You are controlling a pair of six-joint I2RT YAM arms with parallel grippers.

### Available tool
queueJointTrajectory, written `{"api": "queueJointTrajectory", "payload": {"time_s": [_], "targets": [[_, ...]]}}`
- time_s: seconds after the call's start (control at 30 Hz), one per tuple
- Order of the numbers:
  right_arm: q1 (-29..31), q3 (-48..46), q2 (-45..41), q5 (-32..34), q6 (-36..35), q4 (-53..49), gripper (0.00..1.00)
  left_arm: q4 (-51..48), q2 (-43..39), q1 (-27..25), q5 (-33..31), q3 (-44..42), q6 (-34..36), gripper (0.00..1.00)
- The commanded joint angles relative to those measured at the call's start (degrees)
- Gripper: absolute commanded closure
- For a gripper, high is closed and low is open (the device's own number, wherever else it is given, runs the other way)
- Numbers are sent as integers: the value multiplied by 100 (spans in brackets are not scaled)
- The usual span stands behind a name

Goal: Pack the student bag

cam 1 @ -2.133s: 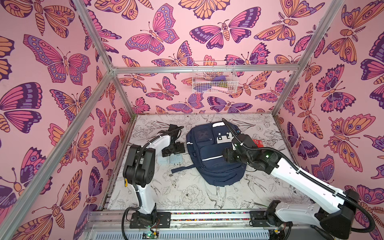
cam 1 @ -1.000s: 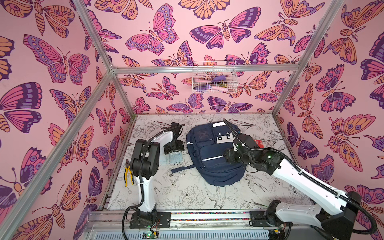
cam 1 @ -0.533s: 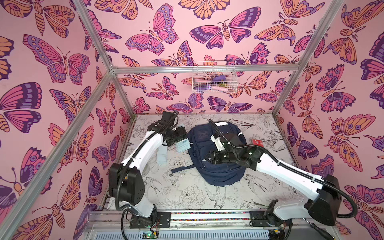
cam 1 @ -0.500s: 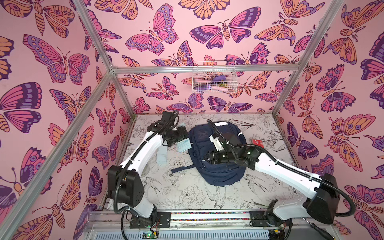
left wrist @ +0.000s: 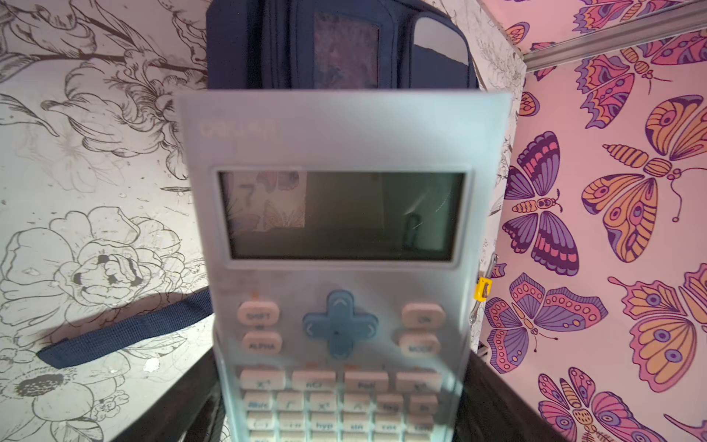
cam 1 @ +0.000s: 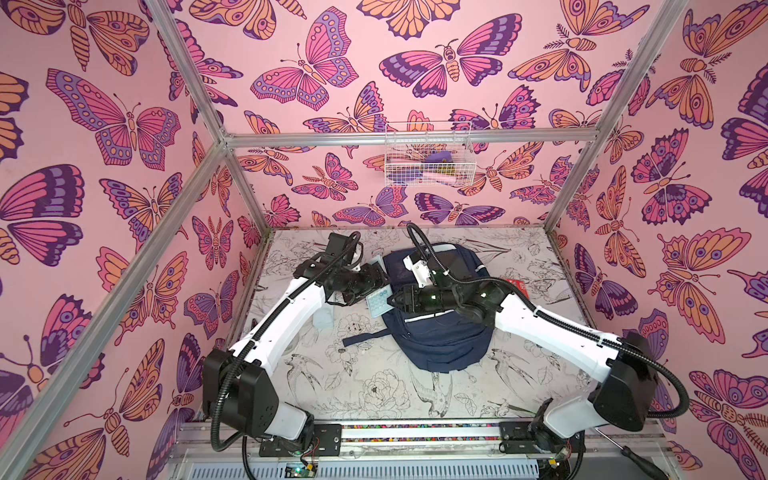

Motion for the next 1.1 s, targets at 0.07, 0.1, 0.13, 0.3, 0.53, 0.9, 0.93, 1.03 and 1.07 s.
{"api": "queueJointTrajectory", "payload": {"time_s": [0.07,0.1,0.13,0.3,0.53,0.9,0.93,1.03,1.07], "targets": [[11,174,207,-41,173,163,61,281,-266,-65,327,-103,-162,85],[11,197,210,-44,173,156,61,293,-288,-76,324,-116,-166,85],[13,245,216,-48,151,113,61,307,-297,-86,324,-139,-175,86],[18,313,432,-55,111,61,80,358,-312,-113,363,-201,-202,86],[11,255,302,39,112,-12,94,372,-262,-135,286,-249,-94,71],[-176,-237,-702,931,30,-785,100,360,-310,-260,-129,118,858,0],[-235,-327,-846,1056,39,-911,100,353,-320,-298,-235,141,970,0],[-534,-669,-1413,1454,91,-1358,100,347,-285,-621,-741,211,1499,0],[-659,-798,-1619,1557,109,-1500,100,352,-221,-768,-876,229,1672,0]]}}
